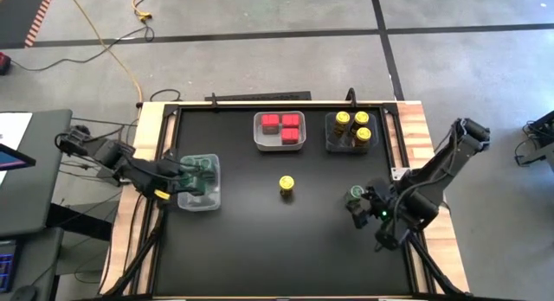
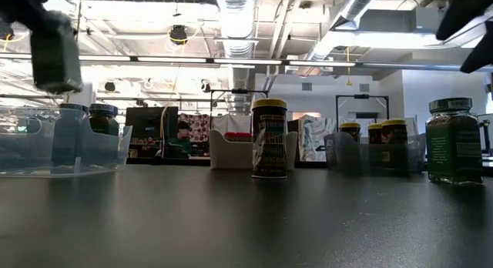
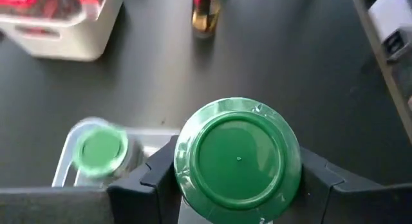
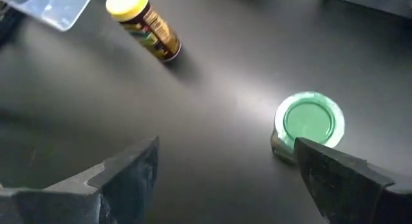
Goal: Sort spices by type
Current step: Put the left green seasoning bottle into the transparent bin
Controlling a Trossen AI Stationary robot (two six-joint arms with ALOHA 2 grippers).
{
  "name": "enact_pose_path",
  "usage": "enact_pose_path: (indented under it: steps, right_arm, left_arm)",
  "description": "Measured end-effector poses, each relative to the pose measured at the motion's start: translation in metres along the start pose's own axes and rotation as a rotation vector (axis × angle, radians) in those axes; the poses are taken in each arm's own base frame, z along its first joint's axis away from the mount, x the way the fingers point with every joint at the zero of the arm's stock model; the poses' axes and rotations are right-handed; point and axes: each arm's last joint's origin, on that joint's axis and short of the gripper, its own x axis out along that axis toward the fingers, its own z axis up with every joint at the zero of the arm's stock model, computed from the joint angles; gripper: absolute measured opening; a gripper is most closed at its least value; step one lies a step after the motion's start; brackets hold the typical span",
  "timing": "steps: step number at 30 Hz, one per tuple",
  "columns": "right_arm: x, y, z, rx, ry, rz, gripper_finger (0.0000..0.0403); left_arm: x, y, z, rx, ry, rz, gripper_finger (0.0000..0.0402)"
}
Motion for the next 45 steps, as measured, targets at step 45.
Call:
enact_pose_path:
  steps: [45]
  right_arm:
    - [0.02, 0.002, 0.025, 0.125, -0.053, -0.088, 0.0385]
  left_arm:
    - [0.012, 0.006, -0.025, -0.016, 0.124, 0.044, 0.0192]
